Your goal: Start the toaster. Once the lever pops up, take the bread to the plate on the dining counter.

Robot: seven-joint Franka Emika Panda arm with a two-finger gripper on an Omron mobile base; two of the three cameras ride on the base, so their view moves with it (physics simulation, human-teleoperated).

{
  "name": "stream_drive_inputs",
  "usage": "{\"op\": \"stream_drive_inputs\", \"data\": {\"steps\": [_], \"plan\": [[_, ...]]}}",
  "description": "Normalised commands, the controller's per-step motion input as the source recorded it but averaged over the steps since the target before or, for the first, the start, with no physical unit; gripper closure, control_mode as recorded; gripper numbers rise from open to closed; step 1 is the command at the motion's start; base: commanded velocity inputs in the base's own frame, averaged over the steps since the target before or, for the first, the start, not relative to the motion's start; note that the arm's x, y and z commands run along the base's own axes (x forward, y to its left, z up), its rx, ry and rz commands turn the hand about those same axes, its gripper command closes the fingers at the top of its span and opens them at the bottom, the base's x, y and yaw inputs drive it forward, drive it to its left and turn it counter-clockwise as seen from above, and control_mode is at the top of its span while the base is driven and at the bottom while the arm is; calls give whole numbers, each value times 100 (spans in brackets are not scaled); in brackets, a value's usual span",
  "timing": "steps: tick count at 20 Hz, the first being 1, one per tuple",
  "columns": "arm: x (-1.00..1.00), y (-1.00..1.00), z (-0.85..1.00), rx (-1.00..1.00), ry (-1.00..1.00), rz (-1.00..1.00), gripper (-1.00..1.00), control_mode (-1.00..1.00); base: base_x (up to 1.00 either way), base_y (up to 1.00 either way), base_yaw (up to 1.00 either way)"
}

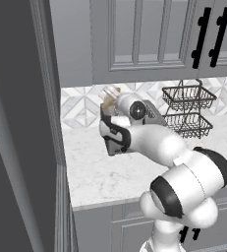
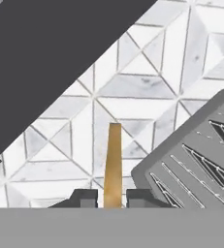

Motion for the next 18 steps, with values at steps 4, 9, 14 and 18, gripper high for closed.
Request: {"op": "stream_drive_inputs", "data": {"steps": [4, 9, 14, 18], "plan": [[-77, -27, 31, 34, 24, 2, 100, -100, 0, 0, 0], [-97, -45, 55, 35, 12, 1, 100, -100, 0, 0, 0], [-100, -59, 39, 18, 16, 0, 100, -100, 0, 0, 0], [-100, -70, 5, -2, 17, -11, 100, -100, 0, 0, 0]]}}
